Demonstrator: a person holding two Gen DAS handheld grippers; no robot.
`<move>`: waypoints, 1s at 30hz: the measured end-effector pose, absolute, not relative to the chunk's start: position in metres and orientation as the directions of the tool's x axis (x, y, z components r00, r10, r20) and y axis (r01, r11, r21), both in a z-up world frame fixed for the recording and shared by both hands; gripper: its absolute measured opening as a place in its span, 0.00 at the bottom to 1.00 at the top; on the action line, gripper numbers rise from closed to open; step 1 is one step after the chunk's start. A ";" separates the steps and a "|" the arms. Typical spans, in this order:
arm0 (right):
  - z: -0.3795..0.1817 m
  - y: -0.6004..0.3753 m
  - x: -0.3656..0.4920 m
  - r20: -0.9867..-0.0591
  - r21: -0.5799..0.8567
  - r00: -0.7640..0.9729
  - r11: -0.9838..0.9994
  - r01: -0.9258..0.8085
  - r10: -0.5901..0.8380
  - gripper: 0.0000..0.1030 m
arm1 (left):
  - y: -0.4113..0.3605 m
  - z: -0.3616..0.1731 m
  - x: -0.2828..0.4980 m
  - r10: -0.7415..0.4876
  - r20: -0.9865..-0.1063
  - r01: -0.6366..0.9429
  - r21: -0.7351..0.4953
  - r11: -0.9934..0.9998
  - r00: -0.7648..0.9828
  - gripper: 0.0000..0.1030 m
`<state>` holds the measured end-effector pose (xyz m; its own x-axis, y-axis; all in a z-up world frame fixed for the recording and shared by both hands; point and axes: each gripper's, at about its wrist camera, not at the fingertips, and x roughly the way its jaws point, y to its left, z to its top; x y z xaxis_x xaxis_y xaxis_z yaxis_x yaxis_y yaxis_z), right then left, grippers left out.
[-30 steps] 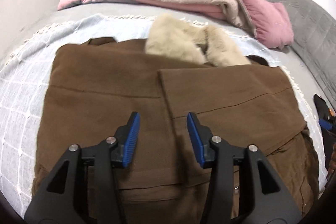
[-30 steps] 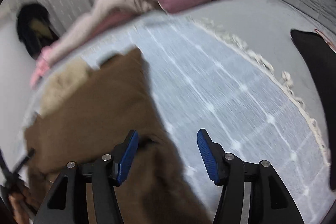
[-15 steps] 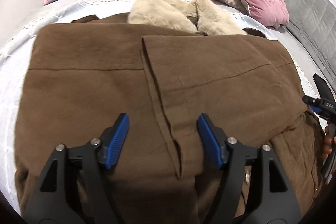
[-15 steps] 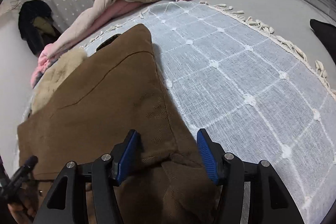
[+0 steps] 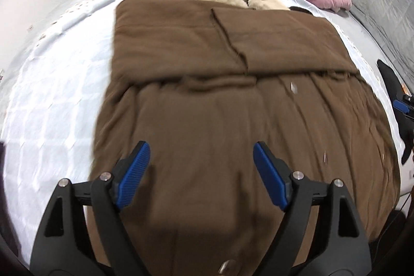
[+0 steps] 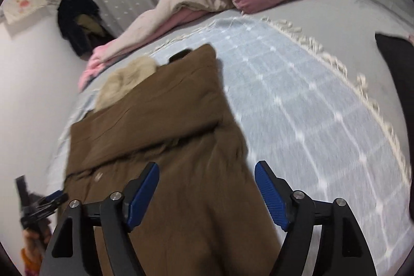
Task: Fold large clothes
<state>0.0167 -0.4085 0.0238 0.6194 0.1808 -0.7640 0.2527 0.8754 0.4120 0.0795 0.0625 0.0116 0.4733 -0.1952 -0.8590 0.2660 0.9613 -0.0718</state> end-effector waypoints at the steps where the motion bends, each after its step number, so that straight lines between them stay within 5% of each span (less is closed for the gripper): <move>1: 0.021 -0.410 0.005 -0.769 0.422 0.608 0.871 0.251 0.197 0.76 | 0.072 0.012 0.070 -0.196 -0.860 0.265 -0.074 0.961 0.471 0.80; 14: -0.040 -0.423 -0.102 -0.826 0.499 0.469 0.792 0.352 0.311 0.76 | 0.146 -0.013 -0.005 -0.130 -0.912 0.209 -0.050 0.977 0.390 0.80; 22: -0.038 -0.395 -0.116 -0.850 0.470 0.421 0.817 0.334 0.316 0.76 | 0.177 -0.039 -0.032 -0.248 -0.929 0.118 -0.223 0.968 0.274 0.81; 30: -0.039 -0.382 -0.124 -0.846 0.492 0.416 0.791 0.364 0.334 0.76 | 0.167 -0.036 -0.063 -0.260 -0.933 0.213 -0.209 0.954 0.248 0.81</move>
